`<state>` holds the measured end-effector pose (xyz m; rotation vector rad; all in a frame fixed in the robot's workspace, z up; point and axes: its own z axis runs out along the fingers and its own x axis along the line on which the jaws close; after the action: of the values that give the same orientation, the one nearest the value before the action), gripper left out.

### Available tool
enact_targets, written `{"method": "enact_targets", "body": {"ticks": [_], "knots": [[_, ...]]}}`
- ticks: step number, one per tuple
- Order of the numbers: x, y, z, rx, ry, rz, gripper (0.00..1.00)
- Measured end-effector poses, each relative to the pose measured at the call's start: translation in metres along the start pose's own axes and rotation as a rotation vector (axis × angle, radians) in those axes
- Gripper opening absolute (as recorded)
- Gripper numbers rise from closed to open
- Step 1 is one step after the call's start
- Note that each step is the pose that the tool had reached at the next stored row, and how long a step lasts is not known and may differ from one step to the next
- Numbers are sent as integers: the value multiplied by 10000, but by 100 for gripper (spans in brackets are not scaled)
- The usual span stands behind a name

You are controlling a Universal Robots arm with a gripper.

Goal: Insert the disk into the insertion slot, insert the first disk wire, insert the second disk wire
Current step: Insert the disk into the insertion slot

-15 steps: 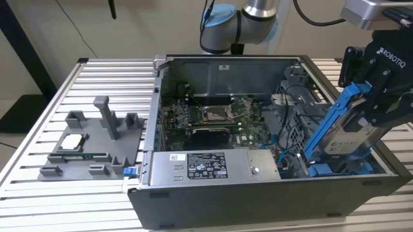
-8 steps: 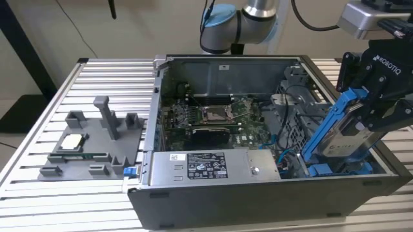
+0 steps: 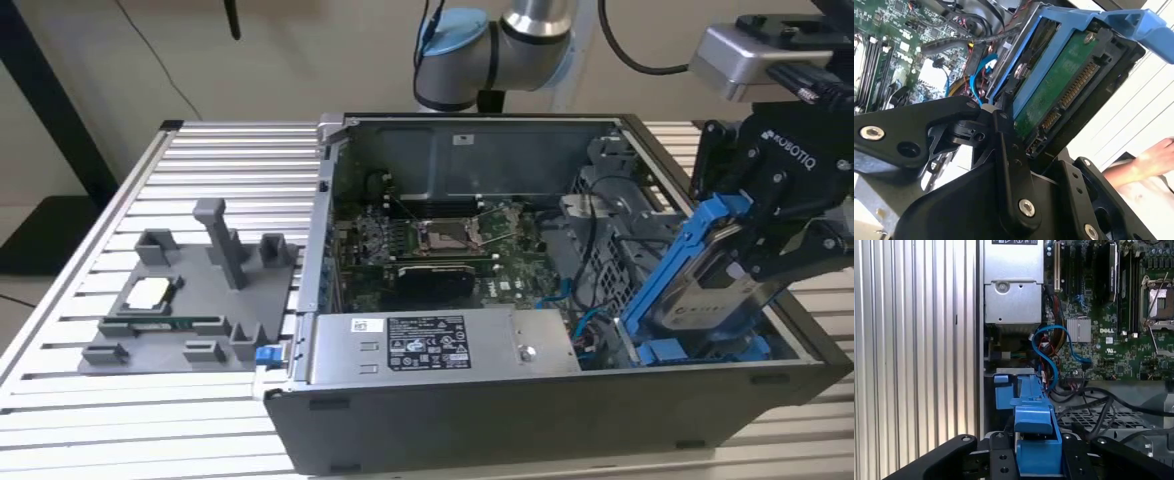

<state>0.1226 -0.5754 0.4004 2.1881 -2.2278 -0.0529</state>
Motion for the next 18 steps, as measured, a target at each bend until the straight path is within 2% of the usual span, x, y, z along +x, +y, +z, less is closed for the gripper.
{"method": "enact_targets", "body": {"ticks": [13,18], "knots": [[-12,-13,222,-2,-98,-4,33],[-12,-15,258,-2,-103,-5,34]]}}
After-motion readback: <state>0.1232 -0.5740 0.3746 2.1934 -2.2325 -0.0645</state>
